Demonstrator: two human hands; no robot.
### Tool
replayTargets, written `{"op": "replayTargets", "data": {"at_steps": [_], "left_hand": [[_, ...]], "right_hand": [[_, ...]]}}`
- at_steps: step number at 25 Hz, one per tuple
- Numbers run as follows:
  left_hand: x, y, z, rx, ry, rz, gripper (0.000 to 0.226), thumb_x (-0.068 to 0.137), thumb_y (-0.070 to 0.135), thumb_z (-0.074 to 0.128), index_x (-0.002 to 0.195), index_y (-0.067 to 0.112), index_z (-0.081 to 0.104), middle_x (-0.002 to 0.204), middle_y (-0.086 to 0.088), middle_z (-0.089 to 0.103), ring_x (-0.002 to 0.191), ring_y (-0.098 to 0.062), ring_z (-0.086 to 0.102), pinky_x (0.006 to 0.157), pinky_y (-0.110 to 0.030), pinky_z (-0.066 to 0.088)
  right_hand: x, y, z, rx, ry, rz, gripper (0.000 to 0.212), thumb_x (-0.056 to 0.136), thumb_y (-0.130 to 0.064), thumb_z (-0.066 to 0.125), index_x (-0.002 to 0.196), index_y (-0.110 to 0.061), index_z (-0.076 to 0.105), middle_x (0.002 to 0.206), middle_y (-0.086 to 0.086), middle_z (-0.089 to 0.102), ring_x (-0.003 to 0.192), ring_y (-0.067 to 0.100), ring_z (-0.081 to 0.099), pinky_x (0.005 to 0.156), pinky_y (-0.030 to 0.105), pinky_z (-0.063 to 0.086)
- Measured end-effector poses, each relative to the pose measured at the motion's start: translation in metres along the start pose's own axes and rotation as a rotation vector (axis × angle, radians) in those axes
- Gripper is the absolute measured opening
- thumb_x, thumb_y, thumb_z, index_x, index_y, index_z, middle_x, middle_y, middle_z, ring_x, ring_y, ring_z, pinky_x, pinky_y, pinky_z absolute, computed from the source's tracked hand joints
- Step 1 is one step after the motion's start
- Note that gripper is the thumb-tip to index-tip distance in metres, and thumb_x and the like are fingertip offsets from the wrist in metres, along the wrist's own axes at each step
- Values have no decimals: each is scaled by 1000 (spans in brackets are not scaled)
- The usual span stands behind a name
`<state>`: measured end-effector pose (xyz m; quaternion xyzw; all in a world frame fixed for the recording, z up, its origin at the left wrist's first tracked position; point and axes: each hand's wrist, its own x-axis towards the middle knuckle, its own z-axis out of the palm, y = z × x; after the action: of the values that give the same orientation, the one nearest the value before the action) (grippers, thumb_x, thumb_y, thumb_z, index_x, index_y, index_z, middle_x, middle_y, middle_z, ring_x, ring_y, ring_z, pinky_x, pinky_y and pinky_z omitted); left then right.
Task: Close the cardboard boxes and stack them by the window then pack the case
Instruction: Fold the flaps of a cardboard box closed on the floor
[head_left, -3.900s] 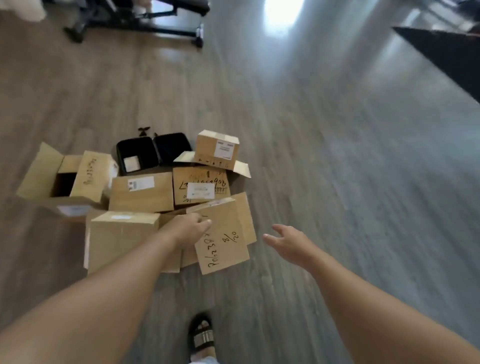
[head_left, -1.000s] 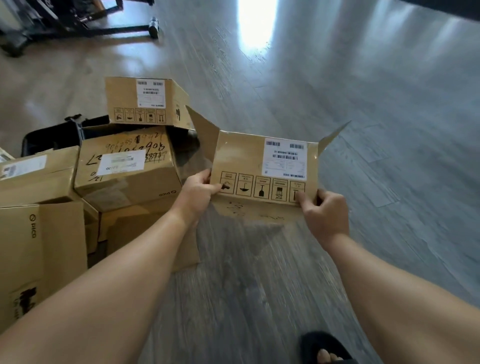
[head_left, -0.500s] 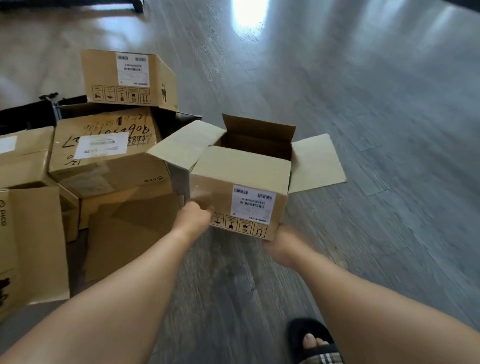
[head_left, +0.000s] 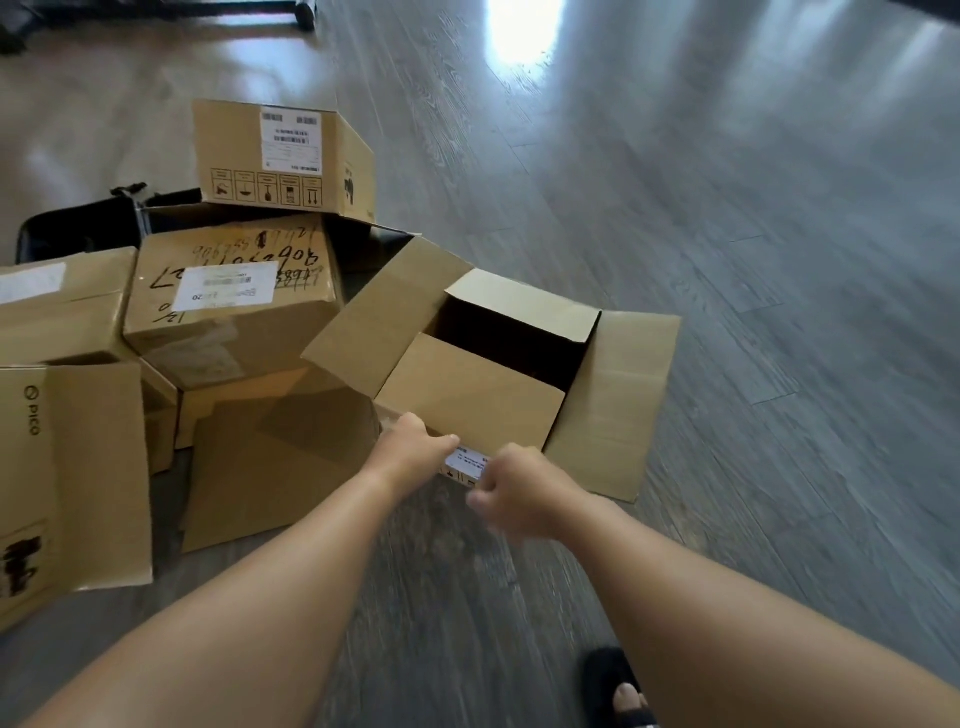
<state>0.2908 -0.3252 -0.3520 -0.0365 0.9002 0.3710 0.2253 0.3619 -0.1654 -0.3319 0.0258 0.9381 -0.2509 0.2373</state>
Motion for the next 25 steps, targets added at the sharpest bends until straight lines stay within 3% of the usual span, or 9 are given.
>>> {"op": "replayTargets", "data": {"at_steps": [2, 4, 7, 10, 14, 17, 19, 21, 25], "left_hand": [[1, 2, -1, 33, -8, 13, 34, 88, 38, 67, 100, 7, 61, 92, -4, 66, 83, -19, 61, 72, -35, 50], [1, 4, -2, 66, -24, 7, 32, 91, 38, 65, 104, 9, 58, 93, -2, 64, 84, -16, 60, 67, -34, 49], [3, 4, -3, 85, -74, -22, 54, 93, 37, 63, 133, 8, 43, 115, -7, 61, 100, -21, 60, 80, -36, 52], [11, 5, -5, 92, -141, -39, 92, 92, 33, 62, 157, 6, 2, 134, -11, 54, 111, -22, 56, 86, -33, 47], [25, 19, -8, -37, -153, -82, 104, 93, 34, 66, 156, 5, -11, 149, -13, 43, 123, -21, 49, 101, -33, 41], [23, 21, -2, -65, -126, -72, 100, 91, 28, 69, 155, 3, -4, 148, -14, 42, 115, -20, 50, 93, -32, 44], [20, 16, 4, -9, -86, -41, 94, 89, 27, 70, 153, 3, 5, 151, -15, 38, 125, -28, 50, 100, -37, 45], [17, 16, 7, -63, -47, -16, 82, 87, 28, 71, 149, 5, 22, 145, -15, 45, 126, -30, 50, 101, -38, 46], [21, 35, 5, -247, -26, 85, 47, 84, 23, 63, 129, 14, 56, 123, -8, 63, 116, -28, 58, 102, -45, 49]], "right_hand": [[17, -3, -16, 97, 254, -59, 22, 87, -29, 56, 87, -13, 72, 87, 5, 71, 85, 27, 68, 72, 37, 57], [33, 13, -34, 86, 429, 37, 30, 87, -27, 59, 113, -14, 67, 118, 7, 65, 116, 29, 59, 95, 40, 51], [35, 59, -45, -161, 206, 268, 68, 95, -43, 54, 150, -10, 34, 161, 17, 26, 152, 33, 14, 122, 47, 21], [28, 85, -40, -282, 59, 252, 83, 98, -54, 44, 160, -14, 7, 168, 11, 0, 154, 31, 3, 122, 51, 15], [28, 77, -25, -402, 131, 213, 88, 96, -59, 44, 159, -11, 8, 164, 16, 9, 147, 40, 17, 114, 52, 29], [32, 76, -23, -429, 184, 61, 78, 98, -50, 47, 157, -8, 18, 167, 16, -1, 154, 33, -8, 123, 50, 11], [34, 78, -30, -418, 122, 33, 77, 98, -49, 48, 158, -9, 18, 168, 8, 1, 154, 24, -9, 124, 50, 4], [31, 74, -29, -424, 138, -2, 73, 97, -48, 48, 156, -12, 26, 167, 4, 16, 155, 21, 3, 124, 51, 5], [21, 28, 7, -443, 207, -264, 56, 91, -38, 53, 142, -17, 48, 149, 0, 48, 142, 20, 38, 115, 42, 26]]}}
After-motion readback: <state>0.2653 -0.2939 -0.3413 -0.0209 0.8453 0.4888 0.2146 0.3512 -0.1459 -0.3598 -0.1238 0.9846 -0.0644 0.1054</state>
